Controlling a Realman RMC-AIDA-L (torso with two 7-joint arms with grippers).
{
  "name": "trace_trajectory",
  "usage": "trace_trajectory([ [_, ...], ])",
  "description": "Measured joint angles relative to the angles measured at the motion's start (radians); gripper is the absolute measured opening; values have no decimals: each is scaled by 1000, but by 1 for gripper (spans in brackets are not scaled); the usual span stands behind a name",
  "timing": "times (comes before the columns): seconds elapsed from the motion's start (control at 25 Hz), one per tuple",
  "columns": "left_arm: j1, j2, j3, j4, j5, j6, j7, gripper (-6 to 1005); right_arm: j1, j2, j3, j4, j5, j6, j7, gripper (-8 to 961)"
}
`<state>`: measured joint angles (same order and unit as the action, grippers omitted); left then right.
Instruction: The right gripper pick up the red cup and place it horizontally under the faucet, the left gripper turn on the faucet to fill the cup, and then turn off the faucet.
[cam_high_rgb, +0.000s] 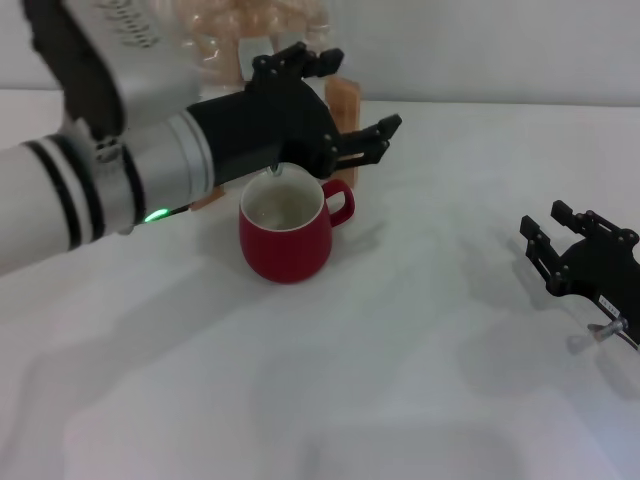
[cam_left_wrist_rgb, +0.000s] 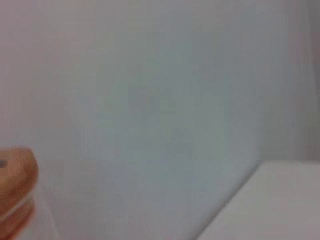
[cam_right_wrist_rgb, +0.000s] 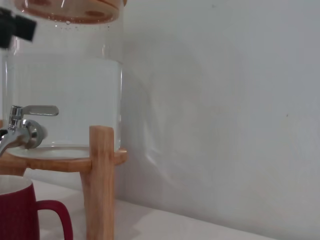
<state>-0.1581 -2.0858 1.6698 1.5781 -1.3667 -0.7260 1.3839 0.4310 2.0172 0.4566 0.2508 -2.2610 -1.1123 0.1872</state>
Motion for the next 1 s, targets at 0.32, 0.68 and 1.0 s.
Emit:
trace_trajectory([
  [0.32, 127, 0, 18, -35, -398, -10, 361, 875, -1, 0, 1, -1, 0, 0, 0, 395],
  [0.68, 209, 1, 52, -228, -952, -184, 835, 875, -12, 0, 3, -2, 0, 0, 0, 397],
  [1.0, 200, 0, 70, -484, -1311, -415, 1177, 875, -7, 0, 7, -5, 4, -1, 0, 409],
])
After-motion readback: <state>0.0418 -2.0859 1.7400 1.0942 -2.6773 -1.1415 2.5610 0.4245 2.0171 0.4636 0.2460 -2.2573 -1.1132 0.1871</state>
